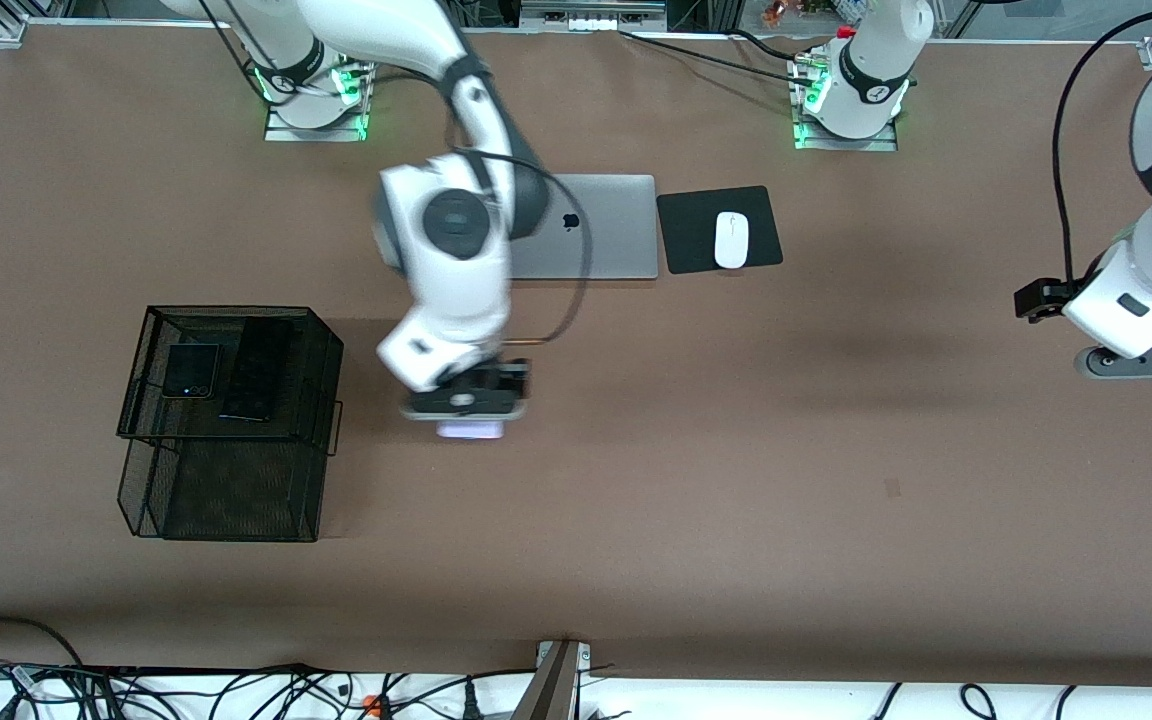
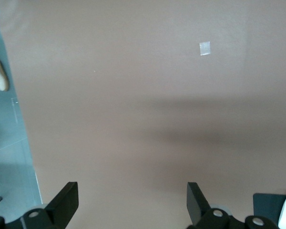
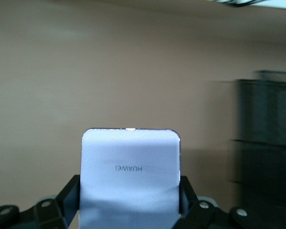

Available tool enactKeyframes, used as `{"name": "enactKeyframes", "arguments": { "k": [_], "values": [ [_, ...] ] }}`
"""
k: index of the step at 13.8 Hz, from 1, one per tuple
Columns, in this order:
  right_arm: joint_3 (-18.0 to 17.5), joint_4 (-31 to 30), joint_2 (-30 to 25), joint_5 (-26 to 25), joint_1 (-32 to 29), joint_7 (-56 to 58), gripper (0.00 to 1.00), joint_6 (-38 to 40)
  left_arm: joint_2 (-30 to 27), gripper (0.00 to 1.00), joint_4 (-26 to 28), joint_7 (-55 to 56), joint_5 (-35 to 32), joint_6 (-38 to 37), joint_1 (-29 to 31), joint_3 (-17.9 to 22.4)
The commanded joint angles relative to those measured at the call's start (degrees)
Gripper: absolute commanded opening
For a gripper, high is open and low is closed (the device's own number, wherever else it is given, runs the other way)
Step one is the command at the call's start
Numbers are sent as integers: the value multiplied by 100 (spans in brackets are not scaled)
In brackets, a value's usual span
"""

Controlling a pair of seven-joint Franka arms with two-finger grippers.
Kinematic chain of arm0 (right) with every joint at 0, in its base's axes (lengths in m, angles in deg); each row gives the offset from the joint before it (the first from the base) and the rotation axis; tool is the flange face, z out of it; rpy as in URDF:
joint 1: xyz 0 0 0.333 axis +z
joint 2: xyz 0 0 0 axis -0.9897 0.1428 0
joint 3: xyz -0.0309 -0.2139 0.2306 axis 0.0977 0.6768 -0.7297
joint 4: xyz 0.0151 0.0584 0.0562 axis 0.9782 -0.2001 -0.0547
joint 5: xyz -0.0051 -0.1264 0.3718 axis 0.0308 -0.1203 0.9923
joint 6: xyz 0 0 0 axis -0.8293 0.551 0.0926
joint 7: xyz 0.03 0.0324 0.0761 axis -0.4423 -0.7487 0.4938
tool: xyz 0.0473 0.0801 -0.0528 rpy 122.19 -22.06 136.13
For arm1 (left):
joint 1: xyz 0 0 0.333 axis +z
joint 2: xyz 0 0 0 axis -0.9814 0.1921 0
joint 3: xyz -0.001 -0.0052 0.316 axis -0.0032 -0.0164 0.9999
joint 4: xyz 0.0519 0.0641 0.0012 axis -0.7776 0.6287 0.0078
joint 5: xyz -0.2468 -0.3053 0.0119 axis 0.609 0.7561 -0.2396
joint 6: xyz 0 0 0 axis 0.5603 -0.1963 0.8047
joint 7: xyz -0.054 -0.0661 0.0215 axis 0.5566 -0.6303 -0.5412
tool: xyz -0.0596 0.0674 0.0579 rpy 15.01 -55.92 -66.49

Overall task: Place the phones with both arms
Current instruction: 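Lower the white phone into the basket and open the right gripper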

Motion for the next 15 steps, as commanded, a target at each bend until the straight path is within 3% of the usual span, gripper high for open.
{"name": "enactKeyframes", "arguments": {
  "k": [1, 6, 9, 15],
  "values": [
    [-58, -155, -320, 66, -788, 1216, 0, 394, 20, 100, -80, 144, -204, -27, -45, 2],
    [-145, -76, -128, 180, -2274, 2985, 0, 45, 29, 100, -431, 144, 16, -19, 184, 64],
    [-189, -76, 259, 705, -2592, 3356, 0, -668, 29, 100, -431, 144, 24, -18, 184, 64],
    [-505, -67, 927, 1262, -3111, 3374, 0, -950, 11, 100, -405, 57, 172, -18, 245, 55]
  ]
}}
